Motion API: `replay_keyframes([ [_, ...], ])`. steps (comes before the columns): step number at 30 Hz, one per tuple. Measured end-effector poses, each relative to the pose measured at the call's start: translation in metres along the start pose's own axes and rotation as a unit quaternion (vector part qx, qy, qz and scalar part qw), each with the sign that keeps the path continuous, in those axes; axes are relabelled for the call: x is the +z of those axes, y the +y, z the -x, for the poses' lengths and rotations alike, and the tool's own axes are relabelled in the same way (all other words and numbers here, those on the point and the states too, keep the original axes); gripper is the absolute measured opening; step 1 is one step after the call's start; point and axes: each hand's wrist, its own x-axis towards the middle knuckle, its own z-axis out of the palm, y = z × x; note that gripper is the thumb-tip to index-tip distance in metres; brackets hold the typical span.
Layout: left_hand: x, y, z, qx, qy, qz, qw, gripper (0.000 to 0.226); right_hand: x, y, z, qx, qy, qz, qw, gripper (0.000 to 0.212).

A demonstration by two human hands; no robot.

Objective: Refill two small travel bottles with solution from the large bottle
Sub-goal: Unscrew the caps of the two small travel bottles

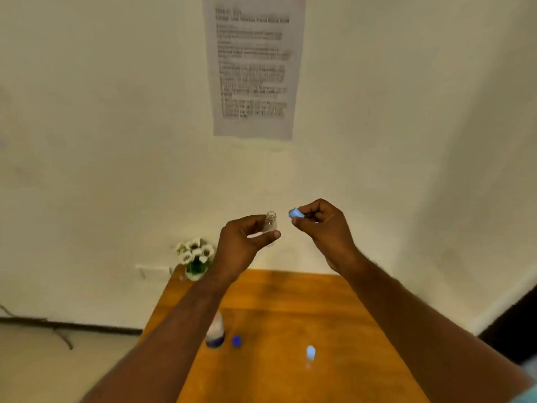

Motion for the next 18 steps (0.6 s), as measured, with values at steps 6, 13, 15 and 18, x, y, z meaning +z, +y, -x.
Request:
replay_keyframes([
  [6,0.008,-0.100,0.049,-0.063,0.034,-0.055,0.996,0.040,0.023,0.108,0.049,0.074,-0.024,0.093,0.993,0.029],
  [13,0.015,-0.183,0.091,-0.157,-0.008,-0.132,0.979,0.035,0.049,0.197,0.111,0.173,-0.024,0.156,0.972,0.029],
  [15,0.018,-0.200,0.098,-0.163,-0.032,-0.156,0.974,0.032,0.055,0.216,0.123,0.189,-0.017,0.166,0.968,0.027],
  [18,0.025,-0.224,0.108,-0.160,-0.063,-0.201,0.964,0.032,0.067,0.245,0.138,0.219,-0.005,0.185,0.958,0.020],
])
